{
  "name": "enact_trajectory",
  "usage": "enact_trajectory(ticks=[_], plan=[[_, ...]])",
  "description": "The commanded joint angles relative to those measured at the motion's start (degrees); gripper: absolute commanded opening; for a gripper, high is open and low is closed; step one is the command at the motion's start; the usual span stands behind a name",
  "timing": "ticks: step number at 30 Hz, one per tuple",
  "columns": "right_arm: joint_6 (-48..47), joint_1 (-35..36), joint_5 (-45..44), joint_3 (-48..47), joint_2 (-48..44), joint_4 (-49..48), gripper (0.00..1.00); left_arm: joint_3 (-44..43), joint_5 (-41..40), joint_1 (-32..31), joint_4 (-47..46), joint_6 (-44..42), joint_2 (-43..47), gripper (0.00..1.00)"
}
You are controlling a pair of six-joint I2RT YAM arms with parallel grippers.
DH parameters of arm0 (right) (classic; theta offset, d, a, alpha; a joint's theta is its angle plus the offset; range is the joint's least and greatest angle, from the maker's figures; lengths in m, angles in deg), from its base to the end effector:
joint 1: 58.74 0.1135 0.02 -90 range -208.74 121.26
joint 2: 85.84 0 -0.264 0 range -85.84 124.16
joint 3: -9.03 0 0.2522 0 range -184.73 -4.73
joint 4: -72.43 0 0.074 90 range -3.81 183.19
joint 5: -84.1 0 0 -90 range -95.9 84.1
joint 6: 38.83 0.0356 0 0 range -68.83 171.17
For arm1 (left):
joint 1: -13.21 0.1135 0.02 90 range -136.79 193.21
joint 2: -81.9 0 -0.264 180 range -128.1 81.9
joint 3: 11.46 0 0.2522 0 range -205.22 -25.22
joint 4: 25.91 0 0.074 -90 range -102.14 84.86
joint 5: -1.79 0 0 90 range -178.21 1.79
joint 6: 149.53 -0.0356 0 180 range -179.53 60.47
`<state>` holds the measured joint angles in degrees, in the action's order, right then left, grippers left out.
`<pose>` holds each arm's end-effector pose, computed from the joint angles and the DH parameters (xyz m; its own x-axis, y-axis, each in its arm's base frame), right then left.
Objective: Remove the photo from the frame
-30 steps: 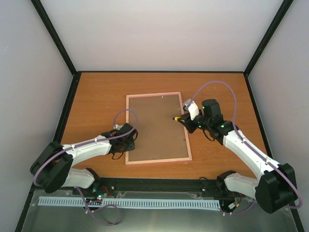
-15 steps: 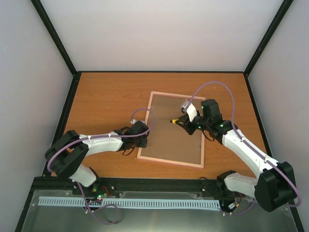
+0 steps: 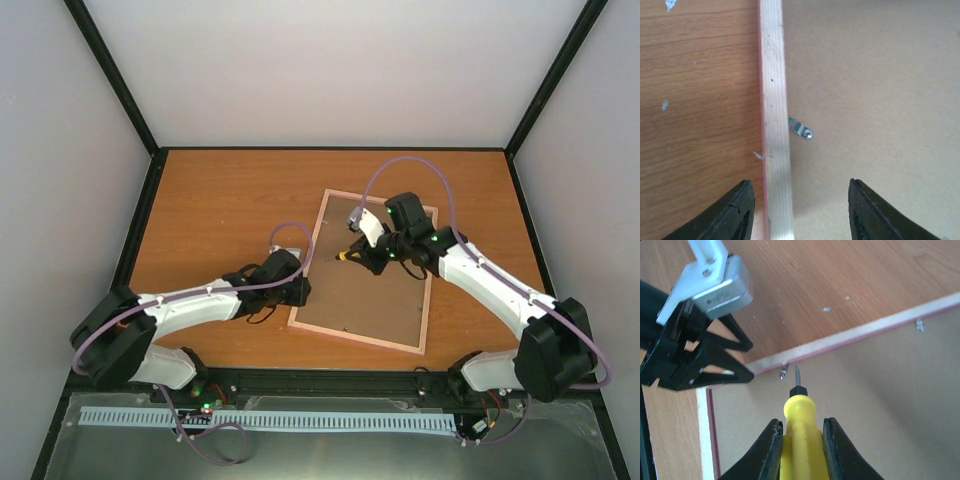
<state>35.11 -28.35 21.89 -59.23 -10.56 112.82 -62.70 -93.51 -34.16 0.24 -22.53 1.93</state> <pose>0.2285 0.1532 0.2603 -0.4112 -0.5249 -0.7453 -0.8673 0.4769 0.1426 0.1772 -0.1877 0.1627 -0.8616 0.0512 -0.5049 0.2230 0.9320 -0.2859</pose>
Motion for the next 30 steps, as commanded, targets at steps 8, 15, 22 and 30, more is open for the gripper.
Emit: enact_trajectory(ticks=[8, 15, 22, 30], plan=[[-0.48, 4.53, -2.71, -11.12, 8.98, 7.2, 0.03, 7.32, 1.97, -0.26, -5.0, 5.19, 7.32, 0.48], [-1.49, 7.65, -2.98, -10.32, 13.05, 7.0, 0.03, 11.29, 2.94, -0.25, -9.66, 4.55, 9.51, 0.4], [-1.72, 8.11, -4.34, -10.75, 14.59, 6.45, 0.03, 8.98, 6.06, -0.3, -12.04, 2.08, 2.52, 0.41], [-1.7, 8.19, -3.55, -10.36, 15.06, 6.31, 0.03, 4.17, 5.38, -0.34, -9.06, 2.82, -6.33, 0.21]])
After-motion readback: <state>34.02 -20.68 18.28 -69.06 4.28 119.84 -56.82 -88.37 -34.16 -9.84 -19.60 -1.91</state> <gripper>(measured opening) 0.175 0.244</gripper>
